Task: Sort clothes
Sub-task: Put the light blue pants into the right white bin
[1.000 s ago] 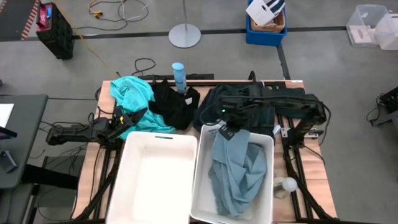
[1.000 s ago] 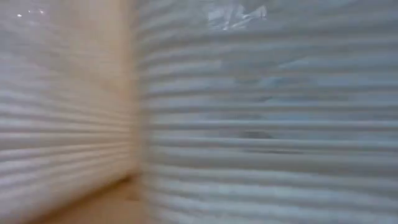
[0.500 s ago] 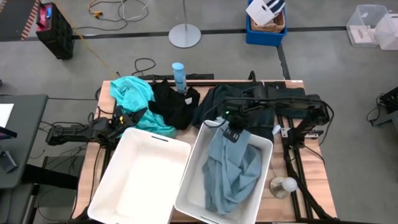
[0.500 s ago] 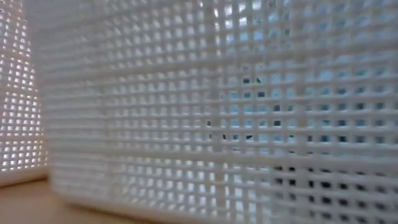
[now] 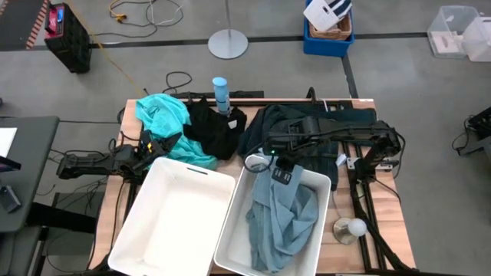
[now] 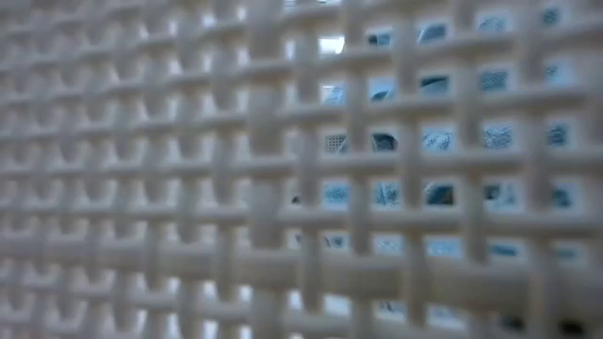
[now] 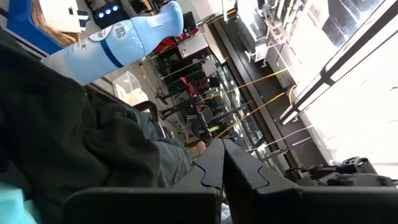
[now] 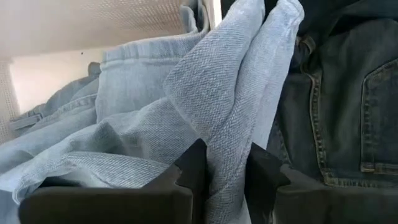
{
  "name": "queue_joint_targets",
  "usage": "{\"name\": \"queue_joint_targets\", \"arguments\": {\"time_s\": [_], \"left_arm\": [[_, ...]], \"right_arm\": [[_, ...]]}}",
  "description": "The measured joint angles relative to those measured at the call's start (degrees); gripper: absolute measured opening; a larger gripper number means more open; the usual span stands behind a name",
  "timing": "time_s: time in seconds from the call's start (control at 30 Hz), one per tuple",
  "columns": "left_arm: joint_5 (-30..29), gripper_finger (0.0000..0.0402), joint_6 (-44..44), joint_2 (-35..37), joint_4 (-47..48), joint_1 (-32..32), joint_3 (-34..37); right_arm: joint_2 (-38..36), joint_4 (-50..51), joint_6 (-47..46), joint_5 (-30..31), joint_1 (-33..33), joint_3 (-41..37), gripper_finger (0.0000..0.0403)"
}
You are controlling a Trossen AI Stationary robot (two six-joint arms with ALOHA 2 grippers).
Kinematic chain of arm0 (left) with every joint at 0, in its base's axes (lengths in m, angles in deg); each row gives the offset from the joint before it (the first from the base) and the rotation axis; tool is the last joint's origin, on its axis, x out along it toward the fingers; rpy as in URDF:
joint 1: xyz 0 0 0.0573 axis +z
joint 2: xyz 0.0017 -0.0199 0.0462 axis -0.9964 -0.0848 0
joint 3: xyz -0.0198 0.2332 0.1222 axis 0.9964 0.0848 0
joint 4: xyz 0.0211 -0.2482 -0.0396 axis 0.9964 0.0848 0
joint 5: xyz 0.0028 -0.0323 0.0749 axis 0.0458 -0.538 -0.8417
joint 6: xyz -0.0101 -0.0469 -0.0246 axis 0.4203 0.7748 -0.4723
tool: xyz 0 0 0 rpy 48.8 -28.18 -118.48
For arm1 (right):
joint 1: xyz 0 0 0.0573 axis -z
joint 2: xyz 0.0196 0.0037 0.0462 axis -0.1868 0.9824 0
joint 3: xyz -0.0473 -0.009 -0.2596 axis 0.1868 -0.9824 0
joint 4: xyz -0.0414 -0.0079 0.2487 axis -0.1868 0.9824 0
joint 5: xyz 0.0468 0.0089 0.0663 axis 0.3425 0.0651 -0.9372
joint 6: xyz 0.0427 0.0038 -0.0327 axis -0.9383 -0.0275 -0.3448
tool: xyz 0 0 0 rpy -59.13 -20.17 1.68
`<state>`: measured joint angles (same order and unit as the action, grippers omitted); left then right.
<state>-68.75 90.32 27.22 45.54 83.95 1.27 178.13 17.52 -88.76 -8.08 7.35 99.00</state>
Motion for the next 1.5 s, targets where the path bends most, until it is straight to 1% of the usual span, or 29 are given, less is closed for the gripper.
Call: {"name": "queue_joint_targets", "arguments": {"time_s": [0.07,0.1,0.2,0.37,0.47,0.6,0.73,0.83,0.93,1.03,1.2,1.4,1.5], "left_arm": [[0.0,0.0000,0.0,0.0,0.0,0.0,0.0],[0.0,0.0000,0.1,0.0,0.1,0.0,0.0],[0.0,0.0000,0.4,0.0,0.1,0.0,0.0],[0.0,0.0000,0.4,0.0,0.2,0.0,0.0],[-0.1,0.0000,0.7,0.0,0.2,0.0,0.0],[-0.1,0.0000,1.0,0.0,0.2,0.0,0.0],[-0.1,0.0000,1.1,0.0,0.2,0.0,0.0],[-0.1,0.0000,1.1,0.0,0.2,0.0,0.0],[-0.1,0.0000,1.0,0.0,0.2,0.0,0.0],[-0.2,0.0000,1.0,0.0,0.3,0.0,0.0],[-0.6,0.0000,1.0,0.0,0.3,0.0,0.0],[-0.7,0.0000,2.1,0.0,0.3,0.0,0.0],[-0.8,0.0000,2.5,0.0,0.3,0.0,0.0]], "right_arm": [[-0.2,0.0,0.5,1.0,-0.7,0.0,0.0104],[-0.4,0.1,0.9,2.5,-1.4,0.0,0.0098],[-1.3,-0.3,1.6,7.3,-3.4,0.0,0.0071],[-3.8,-2.8,2.1,12.7,-5.5,0.0,0.0026],[-5.8,-4.4,2.1,14.9,-7.2,0.0,0.0012],[-8.7,-8.1,3.6,14.1,-10.5,0.0,0.0013],[-10.0,-12.1,5.7,8.9,-14.9,0.1,0.0014],[-9.3,-12.2,5.9,4.7,-18.3,0.1,0.0014],[-7.5,-10.0,5.7,3.8,-21.6,0.1,0.0014],[-5.5,-4.9,3.3,3.8,-23.5,0.1,0.0025],[-2.3,3.9,-1.8,3.8,-24.0,0.0,0.0076],[-0.4,4.2,-1.6,3.8,-24.8,0.0,0.0138],[-0.2,3.9,-0.6,3.7,-25.4,0.0,0.0162]]}}
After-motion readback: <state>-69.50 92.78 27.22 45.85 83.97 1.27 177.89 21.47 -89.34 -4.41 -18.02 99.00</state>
